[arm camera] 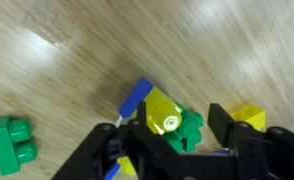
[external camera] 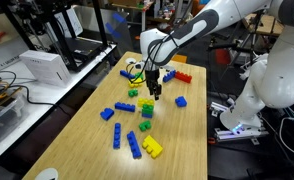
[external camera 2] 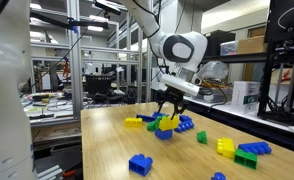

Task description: Attach a three piece yellow Lego to the stack of Legos

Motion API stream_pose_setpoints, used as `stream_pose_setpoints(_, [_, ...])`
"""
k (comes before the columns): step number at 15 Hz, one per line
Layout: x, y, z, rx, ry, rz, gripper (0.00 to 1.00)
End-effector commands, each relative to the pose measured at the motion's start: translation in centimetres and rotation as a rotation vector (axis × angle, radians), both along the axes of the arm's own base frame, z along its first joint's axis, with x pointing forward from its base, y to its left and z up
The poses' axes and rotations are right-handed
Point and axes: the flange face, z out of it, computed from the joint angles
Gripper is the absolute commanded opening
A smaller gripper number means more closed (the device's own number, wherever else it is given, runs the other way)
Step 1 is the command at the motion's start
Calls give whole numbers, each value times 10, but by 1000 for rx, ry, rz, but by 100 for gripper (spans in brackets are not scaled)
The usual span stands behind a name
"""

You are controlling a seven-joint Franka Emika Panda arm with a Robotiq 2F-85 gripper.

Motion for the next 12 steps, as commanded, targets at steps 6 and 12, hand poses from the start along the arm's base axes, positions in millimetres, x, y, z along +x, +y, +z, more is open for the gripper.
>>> stream_pose_setpoints(6, [-4,-18,33,95,-28,-112,100])
stream_pose_setpoints(12, [24,-52,38,55,-33,-241,100])
